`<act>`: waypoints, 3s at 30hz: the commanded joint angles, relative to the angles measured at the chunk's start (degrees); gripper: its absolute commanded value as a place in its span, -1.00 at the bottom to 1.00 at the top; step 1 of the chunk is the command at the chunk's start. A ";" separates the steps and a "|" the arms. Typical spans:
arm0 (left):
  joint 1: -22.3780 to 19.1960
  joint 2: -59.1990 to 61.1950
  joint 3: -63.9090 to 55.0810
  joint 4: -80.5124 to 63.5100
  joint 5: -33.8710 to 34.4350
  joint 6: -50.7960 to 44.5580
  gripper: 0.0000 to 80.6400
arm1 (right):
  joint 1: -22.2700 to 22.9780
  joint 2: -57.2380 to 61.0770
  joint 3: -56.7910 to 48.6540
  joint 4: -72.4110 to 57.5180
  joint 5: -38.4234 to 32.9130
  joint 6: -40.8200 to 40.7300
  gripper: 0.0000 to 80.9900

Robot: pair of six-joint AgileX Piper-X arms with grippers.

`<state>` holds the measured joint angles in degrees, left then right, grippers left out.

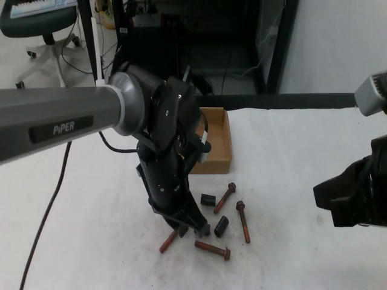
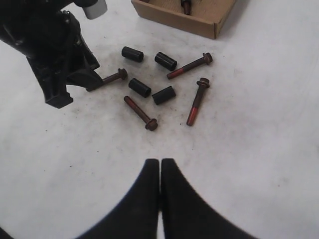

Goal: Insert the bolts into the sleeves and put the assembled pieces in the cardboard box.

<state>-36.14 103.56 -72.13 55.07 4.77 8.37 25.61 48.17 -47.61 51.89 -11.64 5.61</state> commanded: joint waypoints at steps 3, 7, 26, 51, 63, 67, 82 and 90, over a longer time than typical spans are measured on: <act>-0.20 0.96 -0.44 0.44 -1.64 -1.11 -0.17 | -0.20 -0.38 -0.11 -0.18 -1.23 1.11 -0.98; -0.20 2.24 -0.44 -0.05 -1.27 -1.11 -0.17 | -0.20 -0.38 -0.11 -0.18 -1.23 1.35 -0.98; -0.20 6.30 -0.44 -8.10 -1.28 0.67 -0.17 | -0.20 -0.38 -0.11 -0.18 -1.23 2.34 -0.98; -0.06 10.57 -0.58 -4.68 -1.28 6.78 -1.00 | -0.20 -0.38 -0.11 -0.18 -1.23 2.34 -0.98; -0.06 -3.33 -0.23 -1.37 1.18 6.93 -1.00 | -0.20 -0.38 -0.11 -0.79 -7.63 -4.77 -0.98; -0.01 -14.74 2.43 -5.79 2.38 3.79 -1.00 | -0.20 0.09 -0.11 -4.98 -7.17 -6.78 -0.98; 4.76 -64.62 31.10 -17.31 -13.70 -10.41 -1.00 | 0.05 29.09 -9.45 -12.76 -10.54 -16.46 -0.68; 6.02 -79.84 36.32 -15.90 -17.69 -9.54 -1.00 | 4.51 48.55 -26.95 -12.32 -11.02 -22.94 -0.09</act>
<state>-30.24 24.56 -36.09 39.39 -12.22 -1.16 29.36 95.32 -72.58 39.51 -22.28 -15.45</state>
